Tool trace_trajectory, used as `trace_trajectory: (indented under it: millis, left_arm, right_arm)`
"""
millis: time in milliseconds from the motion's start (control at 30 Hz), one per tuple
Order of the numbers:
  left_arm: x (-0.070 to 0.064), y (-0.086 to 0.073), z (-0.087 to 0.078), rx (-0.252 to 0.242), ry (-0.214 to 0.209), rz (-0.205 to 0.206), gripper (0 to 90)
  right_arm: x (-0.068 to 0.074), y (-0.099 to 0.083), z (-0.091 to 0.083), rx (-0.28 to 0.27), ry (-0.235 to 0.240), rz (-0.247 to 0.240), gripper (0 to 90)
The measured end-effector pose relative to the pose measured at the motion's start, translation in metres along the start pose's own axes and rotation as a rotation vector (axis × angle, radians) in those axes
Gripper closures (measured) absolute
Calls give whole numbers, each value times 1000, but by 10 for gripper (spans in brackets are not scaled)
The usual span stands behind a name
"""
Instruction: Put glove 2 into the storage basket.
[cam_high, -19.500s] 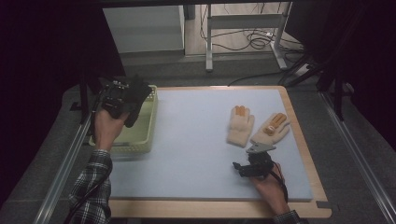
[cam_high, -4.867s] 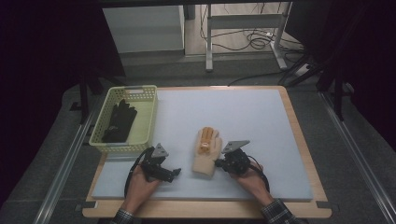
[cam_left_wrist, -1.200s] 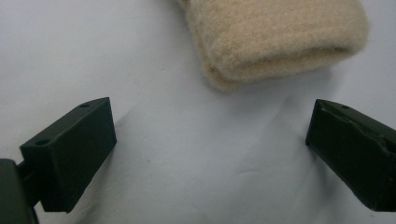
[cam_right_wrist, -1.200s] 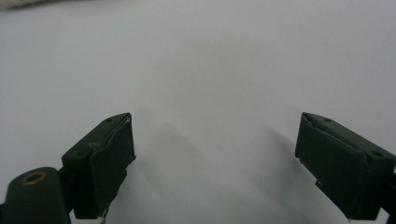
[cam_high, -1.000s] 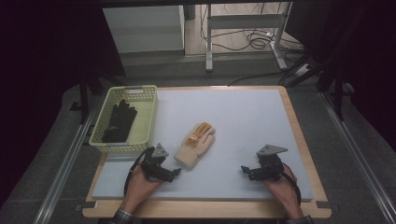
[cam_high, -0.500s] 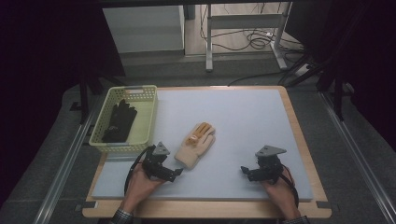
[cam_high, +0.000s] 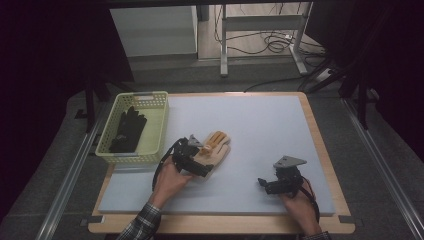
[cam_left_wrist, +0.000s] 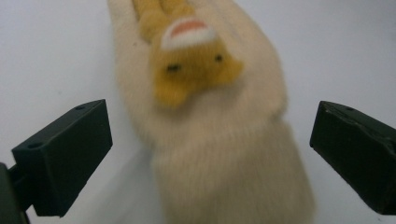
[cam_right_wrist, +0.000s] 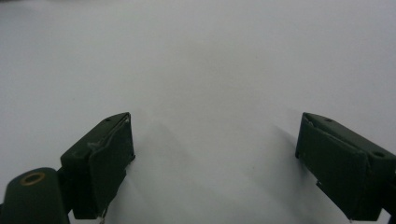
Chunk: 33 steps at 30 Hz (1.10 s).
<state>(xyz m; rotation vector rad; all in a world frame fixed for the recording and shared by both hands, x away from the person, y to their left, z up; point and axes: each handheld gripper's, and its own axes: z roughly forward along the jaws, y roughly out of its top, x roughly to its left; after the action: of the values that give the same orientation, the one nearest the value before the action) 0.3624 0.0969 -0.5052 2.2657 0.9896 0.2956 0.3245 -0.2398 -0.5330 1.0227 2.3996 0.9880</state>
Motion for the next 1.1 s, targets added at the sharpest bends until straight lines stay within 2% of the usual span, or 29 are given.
trace_trajectory:
  millis: [133, 333, 400, 433, 533, 700, 767, 933, 1100]
  left_arm:
    - [-2, 11, 19, 38, 11, -4, 0]
    - [-8, 15, 45, 110, 48, 28, 0]
    - [-5, 14, 46, 101, 26, -11, 0]
    - [-4, 13, 45, 99, 22, -13, 9]
    - [-5, 12, 40, 90, 14, 0, 108]
    - [-10, 12, 33, 89, 13, 6, 387]
    - [-14, 11, 32, 87, 16, 12, 473]
    - [-14, 12, 30, 90, -5, 21, 567]
    - [-6, 15, 24, 81, -13, -11, 577]
  right_arm:
    - [0, 0, 0, 0, -1, 0, 110]
    - [0, 0, 0, 0, 0, 0, 110]
    - [0, 0, 0, 0, 0, 0, 110]
    - [0, 0, 0, 0, -1, -1, 110]
    - [0, 0, 0, 0, 0, 0, 110]
    - [0, 0, 0, 0, -1, -1, 110]
    - [0, 0, 0, 0, -1, -1, 110]
    - [0, 0, 0, 0, -1, -1, 111]
    - [0, 0, 0, 0, -1, 0, 110]
